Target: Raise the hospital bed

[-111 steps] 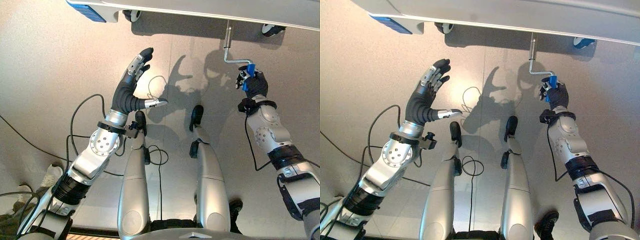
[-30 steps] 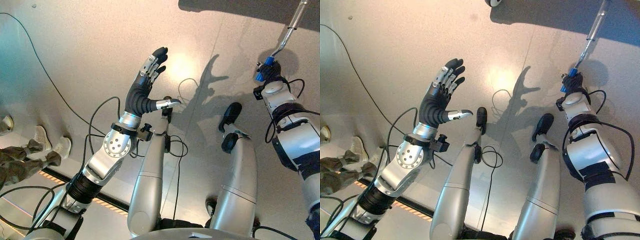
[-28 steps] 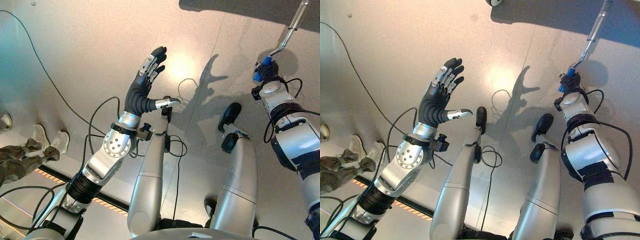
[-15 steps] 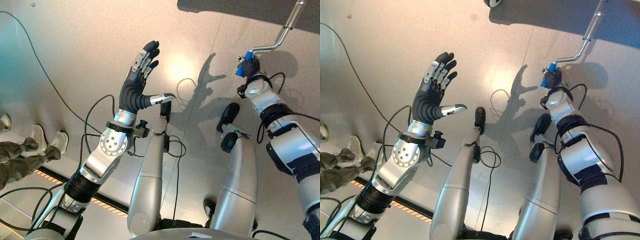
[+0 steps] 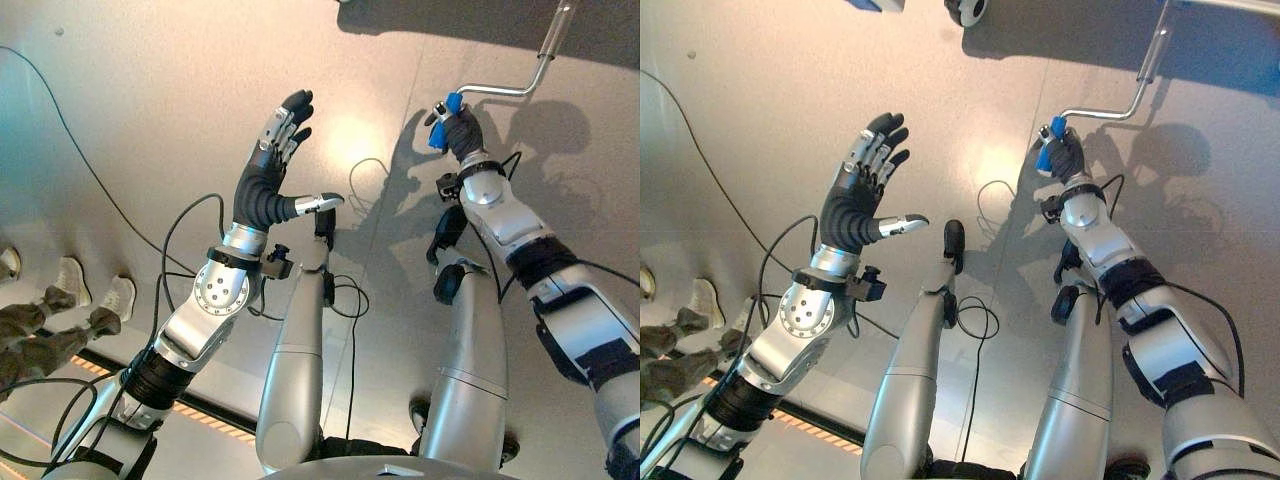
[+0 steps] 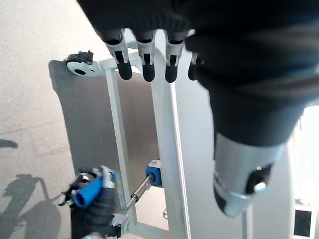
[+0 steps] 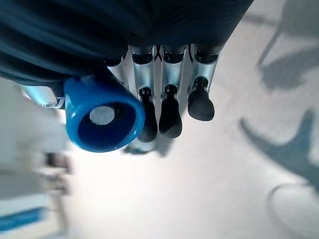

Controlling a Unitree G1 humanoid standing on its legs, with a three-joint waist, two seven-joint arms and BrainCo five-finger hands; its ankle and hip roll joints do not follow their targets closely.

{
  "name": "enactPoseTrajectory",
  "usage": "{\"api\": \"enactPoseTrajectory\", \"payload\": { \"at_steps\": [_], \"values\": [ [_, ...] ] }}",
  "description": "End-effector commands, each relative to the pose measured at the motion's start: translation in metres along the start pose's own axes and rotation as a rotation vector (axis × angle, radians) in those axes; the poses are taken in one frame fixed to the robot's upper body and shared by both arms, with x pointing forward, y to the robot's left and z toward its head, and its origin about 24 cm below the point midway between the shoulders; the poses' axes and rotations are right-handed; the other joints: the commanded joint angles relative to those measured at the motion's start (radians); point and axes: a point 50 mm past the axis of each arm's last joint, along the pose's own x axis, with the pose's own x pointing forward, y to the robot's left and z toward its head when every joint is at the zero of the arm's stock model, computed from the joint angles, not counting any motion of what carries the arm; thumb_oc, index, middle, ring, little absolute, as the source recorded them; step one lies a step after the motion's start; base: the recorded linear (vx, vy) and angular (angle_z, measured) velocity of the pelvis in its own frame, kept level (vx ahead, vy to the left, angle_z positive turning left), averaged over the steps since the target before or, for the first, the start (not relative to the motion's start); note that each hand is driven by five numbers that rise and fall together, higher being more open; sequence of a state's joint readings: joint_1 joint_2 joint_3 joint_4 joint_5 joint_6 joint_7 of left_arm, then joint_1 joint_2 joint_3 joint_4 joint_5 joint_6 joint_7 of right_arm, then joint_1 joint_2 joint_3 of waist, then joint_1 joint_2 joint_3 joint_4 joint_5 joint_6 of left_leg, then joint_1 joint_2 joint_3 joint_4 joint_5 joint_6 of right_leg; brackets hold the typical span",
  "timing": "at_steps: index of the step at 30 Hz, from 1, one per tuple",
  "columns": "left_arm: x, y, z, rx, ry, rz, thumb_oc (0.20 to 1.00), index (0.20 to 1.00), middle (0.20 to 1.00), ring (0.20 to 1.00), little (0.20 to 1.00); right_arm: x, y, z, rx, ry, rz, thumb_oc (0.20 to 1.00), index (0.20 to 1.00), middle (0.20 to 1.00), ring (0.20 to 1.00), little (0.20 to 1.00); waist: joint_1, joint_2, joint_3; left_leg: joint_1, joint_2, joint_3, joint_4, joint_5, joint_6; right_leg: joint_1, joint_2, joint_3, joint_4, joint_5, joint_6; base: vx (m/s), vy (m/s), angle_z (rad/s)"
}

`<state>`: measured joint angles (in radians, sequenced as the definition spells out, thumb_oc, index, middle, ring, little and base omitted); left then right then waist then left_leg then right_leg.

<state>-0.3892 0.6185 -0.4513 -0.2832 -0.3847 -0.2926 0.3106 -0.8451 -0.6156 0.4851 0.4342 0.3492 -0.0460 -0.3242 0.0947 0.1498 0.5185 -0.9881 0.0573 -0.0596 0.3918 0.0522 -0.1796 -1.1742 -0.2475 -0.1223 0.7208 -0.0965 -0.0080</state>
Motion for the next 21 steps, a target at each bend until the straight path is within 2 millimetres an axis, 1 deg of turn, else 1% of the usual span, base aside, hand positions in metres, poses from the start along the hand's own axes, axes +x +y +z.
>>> {"api": "enactPoseTrajectory", "payload": {
  "at_steps": [1, 2, 3, 4, 5, 7, 8, 10, 11, 13, 14, 17, 18, 20, 21],
  "values": [
    [-0.011, 0.003, 0.026, 0.023, -0.11, -0.039, 1.0, 1.0, 1.0, 1.0, 1.0, -0.014, 0.037, 0.101, 0.19, -0.513, 0.17, 0.2, 0.2, 0.2, 0.2, 0.2, -0.024, -0.03, 0.002, 0.02, -0.055, 0.032, -0.07, 0.023, 0.108, 0.126, 0.014, 0.035, -0.09, 0.006, 0.124, -0.02, -0.016, -0.13],
    [-0.011, 0.004, 0.027, 0.035, -0.11, -0.046, 1.0, 1.0, 1.0, 1.0, 1.0, -0.019, 0.034, 0.099, 0.205, -0.517, 0.176, 0.2, 0.2, 0.2, 0.2, 0.2, -0.031, -0.039, 0.002, 0.025, -0.052, 0.034, -0.076, 0.024, 0.109, 0.134, 0.017, 0.032, -0.103, 0.013, 0.126, -0.03, -0.051, -0.18],
    [-0.014, 0.006, 0.027, 0.051, -0.104, -0.054, 1.0, 1.0, 1.0, 1.0, 1.0, -0.028, 0.025, 0.093, 0.241, -0.518, 0.162, 0.2, 0.2, 0.2, 0.2, 0.2, -0.041, -0.05, 0.002, 0.046, -0.046, 0.035, -0.09, 0.028, 0.107, 0.161, 0.02, 0.024, -0.129, 0.018, 0.128, -0.02, -0.055, -0.1],
    [-0.015, 0.006, 0.027, 0.05, -0.103, -0.055, 1.0, 1.0, 1.0, 1.0, 1.0, -0.028, 0.025, 0.093, 0.241, -0.517, 0.162, 0.2, 0.2, 0.2, 0.2, 0.2, -0.04, -0.05, 0.002, 0.048, -0.046, 0.035, -0.091, 0.029, 0.107, 0.163, 0.02, 0.023, -0.13, 0.019, 0.128, -0.03, -0.051, -0.11],
    [-0.016, 0.006, 0.027, 0.051, -0.098, -0.057, 1.0, 1.0, 1.0, 1.0, 1.0, -0.03, 0.021, 0.088, 0.26, -0.503, 0.144, 0.2, 0.2, 0.2, 0.2, 0.2, -0.045, -0.052, 0.002, 0.058, -0.045, 0.034, -0.098, 0.031, 0.105, 0.175, 0.021, 0.023, -0.139, 0.021, 0.129, -0.01, -0.018, -0.04],
    [-0.018, 0.008, 0.028, 0.056, -0.095, -0.059, 1.0, 1.0, 1.0, 1.0, 1.0, -0.035, 0.011, 0.082, 0.252, -0.5, 0.104, 0.2, 0.2, 0.2, 0.2, 0.2, -0.055, -0.058, 0.002, 0.08, -0.042, 0.037, -0.112, 0.032, 0.103, 0.197, 0.022, 0.021, -0.16, 0.026, 0.13, 0.0, 0.0, 0.0],
    [-0.019, 0.01, 0.03, 0.068, -0.103, -0.063, 1.0, 1.0, 1.0, 1.0, 1.0, -0.039, 0.004, 0.076, 0.285, -0.485, 0.076, 0.2, 0.2, 0.2, 0.2, 0.2, -0.061, -0.066, 0.002, 0.096, -0.04, 0.041, -0.119, 0.034, 0.101, 0.214, 0.027, 0.024, -0.178, 0.034, 0.132, 0.0, 0.0, 0.0],
    [-0.019, 0.009, 0.03, 0.068, -0.102, -0.063, 1.0, 1.0, 1.0, 1.0, 1.0, -0.039, 0.004, 0.076, 0.286, -0.484, 0.076, 0.2, 0.2, 0.2, 0.2, 0.2, -0.06, -0.067, 0.002, 0.098, -0.039, 0.041, -0.121, 0.034, 0.101, 0.216, 0.028, 0.025, -0.18, 0.035, 0.132, 0.0, -0.004, -0.02],
    [-0.021, 0.012, 0.032, 0.073, -0.105, -0.063, 1.0, 1.0, 1.0, 1.0, 1.0, -0.047, -0.011, 0.069, 0.308, -0.479, 0.023, 0.2, 0.2, 0.2, 0.2, 0.2, -0.074, -0.083, 0.002, 0.12, -0.034, 0.05, -0.13, 0.033, 0.1, 0.235, 0.034, 0.026, -0.205, 0.047, 0.137, 0.0, -0.008, -0.03],
    [-0.021, 0.012, 0.032, 0.073, -0.104, -0.064, 1.0, 1.0, 1.0, 1.0, 1.0, -0.047, -0.011, 0.069, 0.308, -0.478, 0.022, 0.2, 0.2, 0.2, 0.2, 0.2, -0.073, -0.083, 0.002, 0.121, -0.033, 0.05, -0.131, 0.033, 0.1, 0.237, 0.034, 0.026, -0.206, 0.047, 0.137, 0.0, -0.007, -0.11],
    [-0.022, 0.013, 0.032, 0.074, -0.101, -0.063, 1.0, 1.0, 1.0, 1.0, 1.0, -0.053, -0.022, 0.066, 0.325, -0.481, -0.017, 0.2, 0.2, 0.2, 0.2, 0.2, -0.084, -0.091, 0.002, 0.132, -0.03, 0.053, -0.138, 0.033, 0.101, 0.251, 0.039, 0.029, -0.221, 0.051, 0.138, -0.01, -0.011, -0.14],
    [-0.025, 0.014, 0.033, 0.079, -0.092, -0.064, 1.0, 1.0, 1.0, 1.0, 1.0, -0.06, -0.033, 0.063, 0.368, -0.486, -0.063, 0.2, 0.2, 0.2, 0.2, 0.2, -0.092, -0.099, 0.002, 0.147, -0.026, 0.057, -0.145, 0.032, 0.103, 0.265, 0.041, 0.029, -0.239, 0.057, 0.14, 0.0, -0.016, -0.09],
    [-0.027, 0.015, 0.033, 0.082, -0.09, -0.066, 1.0, 1.0, 1.0, 1.0, 1.0, -0.064, -0.039, 0.06, 0.399, -0.488, -0.09, 0.2, 0.2, 0.2, 0.2, 0.2, -0.099, -0.106, 0.002, 0.16, -0.024, 0.062, -0.149, 0.03, 0.103, 0.277, 0.042, 0.031, -0.25, 0.062, 0.141, 0.0, -0.009, -0.06],
    [-0.027, 0.016, 0.034, 0.082, -0.092, -0.067, 1.0, 1.0, 1.0, 1.0, 1.0, -0.065, -0.043, 0.06, 0.413, -0.493, -0.108, 0.2, 0.2, 0.2, 0.2, 0.2, -0.101, -0.109, 0.002, 0.166, -0.023, 0.063, -0.15, 0.03, 0.102, 0.283, 0.043, 0.033, -0.253, 0.062, 0.141, 0.01, -0.011, -0.07],
    [-0.028, 0.017, 0.035, 0.075, -0.093, -0.062, 1.0, 1.0, 1.0, 1.0, 1.0, -0.069, -0.051, 0.057, 0.443, -0.493, -0.143, 0.2, 0.2, 0.2, 0.2, 0.2, -0.106, -0.111, 0.002, 0.178, -0.024, 0.065, -0.153, 0.028, 0.102, 0.29, 0.045, 0.036, -0.254, 0.061, 0.142, 0.01, -0.01, -0.06]
  ]
}}
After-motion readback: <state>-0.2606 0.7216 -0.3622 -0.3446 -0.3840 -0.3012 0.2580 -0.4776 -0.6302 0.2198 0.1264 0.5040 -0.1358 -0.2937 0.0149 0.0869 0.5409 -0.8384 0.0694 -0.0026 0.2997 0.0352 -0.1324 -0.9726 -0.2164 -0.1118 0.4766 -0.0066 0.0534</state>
